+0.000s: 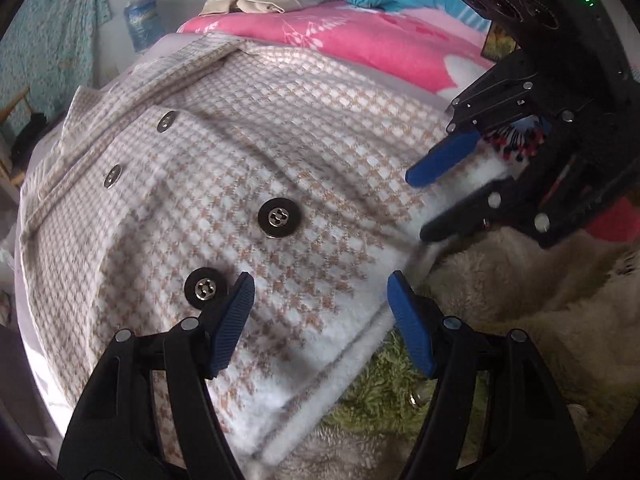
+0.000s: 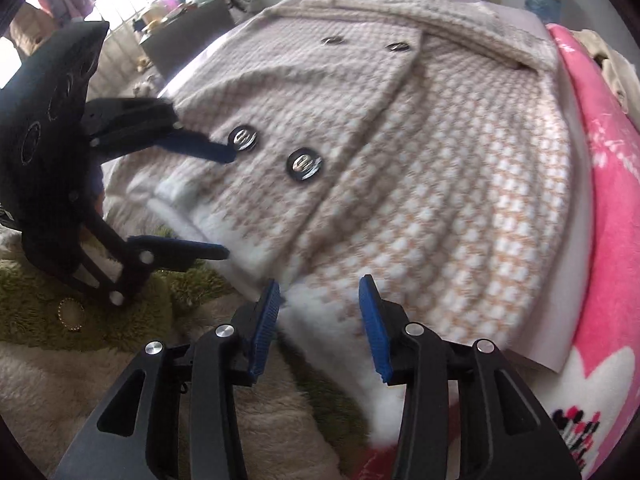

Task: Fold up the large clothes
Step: 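Grasp the white hem edge of the coat with the left gripper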

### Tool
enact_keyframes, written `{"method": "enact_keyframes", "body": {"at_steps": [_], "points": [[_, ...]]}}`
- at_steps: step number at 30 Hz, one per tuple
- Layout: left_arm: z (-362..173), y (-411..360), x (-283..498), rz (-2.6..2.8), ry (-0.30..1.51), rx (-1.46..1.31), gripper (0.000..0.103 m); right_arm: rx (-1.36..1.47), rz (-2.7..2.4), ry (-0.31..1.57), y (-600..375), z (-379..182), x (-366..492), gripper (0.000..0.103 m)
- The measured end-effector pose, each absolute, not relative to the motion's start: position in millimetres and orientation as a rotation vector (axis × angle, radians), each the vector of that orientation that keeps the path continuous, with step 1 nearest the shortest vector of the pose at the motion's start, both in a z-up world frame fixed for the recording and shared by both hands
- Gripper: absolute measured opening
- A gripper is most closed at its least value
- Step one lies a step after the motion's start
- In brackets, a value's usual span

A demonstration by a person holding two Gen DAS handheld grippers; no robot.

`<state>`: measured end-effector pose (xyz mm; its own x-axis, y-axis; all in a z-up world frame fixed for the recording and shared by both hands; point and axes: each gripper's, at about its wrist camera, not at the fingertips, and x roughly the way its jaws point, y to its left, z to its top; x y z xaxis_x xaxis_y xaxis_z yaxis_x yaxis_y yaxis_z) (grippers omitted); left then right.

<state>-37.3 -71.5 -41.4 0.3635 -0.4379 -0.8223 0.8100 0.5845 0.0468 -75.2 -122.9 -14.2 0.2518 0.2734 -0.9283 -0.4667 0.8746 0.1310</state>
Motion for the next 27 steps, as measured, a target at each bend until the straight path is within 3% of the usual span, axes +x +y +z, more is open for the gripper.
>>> {"method": "enact_keyframes", "body": {"at_steps": [15, 18, 21, 25, 27], "points": [[-57, -77, -47, -0.810, 0.868, 0.611, 0.067, -0.316, 0.512, 1.197, -105, -31, -90, 0.045], [-56, -78, -47, -0.786, 0.848, 0.616, 0.064, -0.327, 0.504, 1.190, -101, -28, -98, 0.045], [-53, -76, -46, -0.786, 0.838, 0.599, 0.044, -0.338, 0.490, 1.171, -95, -22, -106, 0.045], [-40, -66, -44, -0.783, 0.814, 0.529, 0.009, -0.345, 0.489, 1.126, -98, -6, -113, 0.045], [-32, -60, -36, -0.770, 0.810, 0.472, 0.009, -0.343, 0.497, 1.102, -97, 1, -114, 0.045]]}}
